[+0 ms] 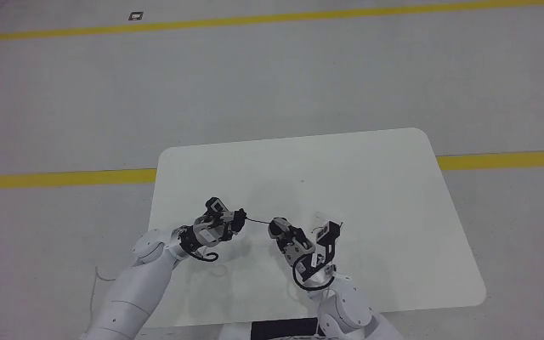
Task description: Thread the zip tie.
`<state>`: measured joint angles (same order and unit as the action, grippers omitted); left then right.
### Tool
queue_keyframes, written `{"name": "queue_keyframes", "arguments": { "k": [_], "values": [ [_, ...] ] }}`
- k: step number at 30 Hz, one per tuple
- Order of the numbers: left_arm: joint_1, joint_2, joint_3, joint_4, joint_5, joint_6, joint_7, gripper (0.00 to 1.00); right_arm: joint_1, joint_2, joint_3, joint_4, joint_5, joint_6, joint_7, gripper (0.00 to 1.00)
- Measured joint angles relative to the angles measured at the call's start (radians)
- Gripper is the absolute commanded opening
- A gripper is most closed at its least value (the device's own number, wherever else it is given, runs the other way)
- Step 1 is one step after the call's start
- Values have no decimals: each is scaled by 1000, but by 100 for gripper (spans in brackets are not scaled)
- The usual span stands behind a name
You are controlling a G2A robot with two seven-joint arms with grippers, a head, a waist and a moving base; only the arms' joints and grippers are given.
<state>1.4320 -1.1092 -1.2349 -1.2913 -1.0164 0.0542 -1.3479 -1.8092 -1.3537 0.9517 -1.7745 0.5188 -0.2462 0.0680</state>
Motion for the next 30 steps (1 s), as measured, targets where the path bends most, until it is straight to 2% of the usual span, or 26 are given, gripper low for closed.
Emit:
{"name": "queue_keyframes", "arguments": {
  "k": [30],
  "values": [
    [0, 0, 0, 0, 0, 0, 0, 0, -13, 5, 16, -8, -8, 6, 7, 0]
  ]
}}
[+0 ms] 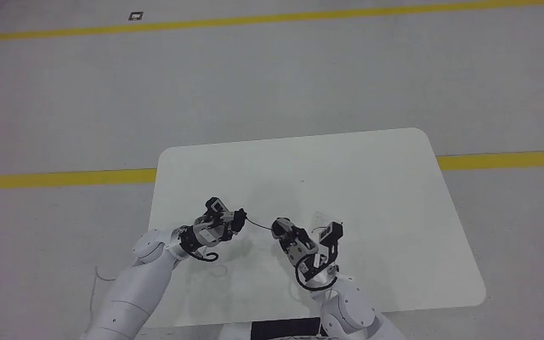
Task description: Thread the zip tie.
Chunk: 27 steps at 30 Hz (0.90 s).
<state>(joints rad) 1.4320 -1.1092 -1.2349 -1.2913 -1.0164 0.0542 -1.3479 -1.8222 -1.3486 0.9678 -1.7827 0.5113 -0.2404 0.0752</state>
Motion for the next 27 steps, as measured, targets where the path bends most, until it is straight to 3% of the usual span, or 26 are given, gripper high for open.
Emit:
{"name": "queue_keyframes", "arguments": {
  "k": [3, 11, 15, 20, 27],
  "values": [
    [0, 0, 0, 0, 0, 0, 0, 0, 0, 0, -3, -1, 1, -4, 7, 30],
    [0, 0, 0, 0, 0, 0, 0, 0, 8, 0, -13, -1, -1, -19, 37, 22],
    [0, 0, 0, 0, 0, 0, 0, 0, 12, 0, -16, 5, 2, -31, 53, 9],
    [0, 0, 0, 0, 0, 0, 0, 0, 14, 1, -20, 11, 1, -54, 78, 3],
    [0, 0, 0, 0, 0, 0, 0, 0, 16, 2, -23, 15, -2, -64, 99, 8]
  ]
}}
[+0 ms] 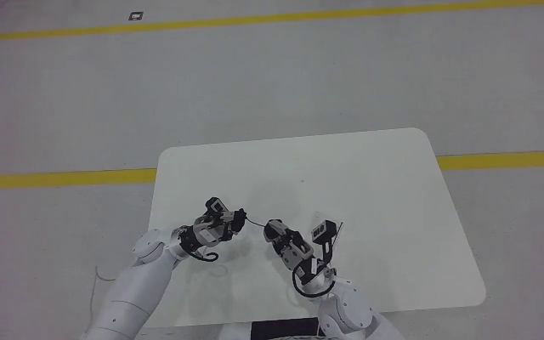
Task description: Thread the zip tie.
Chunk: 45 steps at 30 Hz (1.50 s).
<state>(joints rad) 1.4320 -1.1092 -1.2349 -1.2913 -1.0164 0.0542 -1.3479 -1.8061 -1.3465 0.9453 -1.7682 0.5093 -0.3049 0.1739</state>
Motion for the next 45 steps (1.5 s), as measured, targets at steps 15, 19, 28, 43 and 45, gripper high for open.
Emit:
{"name": "queue_keyframes", "arguments": {
  "k": [15, 19, 28, 43, 45],
  "values": [
    [0, 0, 0, 0, 0, 0, 0, 0, 0, 4, -6, -7, -20, -27, 36, 11],
    [0, 0, 0, 0, 0, 0, 0, 0, 2, 6, -9, -5, -30, -34, 51, 10],
    [0, 0, 0, 0, 0, 0, 0, 0, 4, 8, -10, -4, -42, -23, 36, 0],
    [0, 0, 0, 0, 0, 0, 0, 0, -11, 12, 4, -11, -44, -8, -15, 0],
    [0, 0, 0, 0, 0, 0, 0, 0, -13, 12, 6, -12, -44, -7, -17, 0]
  ]
}}
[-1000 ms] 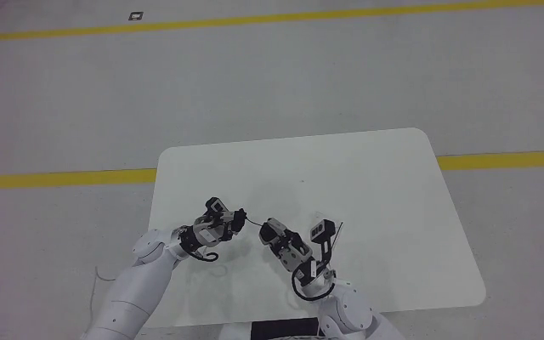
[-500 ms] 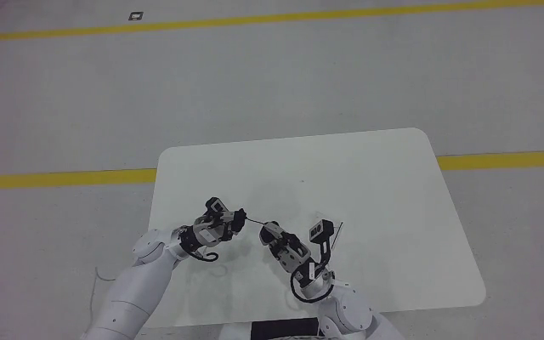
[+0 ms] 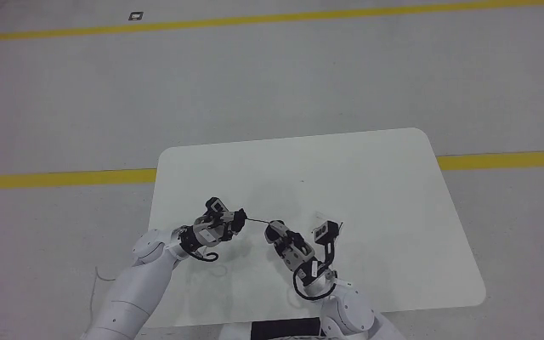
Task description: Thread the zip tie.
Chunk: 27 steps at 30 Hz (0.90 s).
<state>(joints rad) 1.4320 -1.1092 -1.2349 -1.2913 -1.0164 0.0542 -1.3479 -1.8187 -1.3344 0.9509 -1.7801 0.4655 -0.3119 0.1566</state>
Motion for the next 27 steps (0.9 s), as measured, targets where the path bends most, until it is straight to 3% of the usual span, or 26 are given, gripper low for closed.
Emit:
{"name": "queue_keyframes", "arguments": {
  "k": [15, 25, 26, 27],
  "values": [
    [0, 0, 0, 0, 0, 0, 0, 0, -48, 14, 58, -24, -15, -5, -26, 0],
    [0, 0, 0, 0, 0, 0, 0, 0, -173, 43, 216, -131, -67, -23, -75, 0],
    [0, 0, 0, 0, 0, 0, 0, 0, -186, 45, 226, -145, -71, -25, -77, 34],
    [0, 0, 0, 0, 0, 0, 0, 0, -197, 47, 234, -158, -75, -25, -75, 100]
  ]
}}
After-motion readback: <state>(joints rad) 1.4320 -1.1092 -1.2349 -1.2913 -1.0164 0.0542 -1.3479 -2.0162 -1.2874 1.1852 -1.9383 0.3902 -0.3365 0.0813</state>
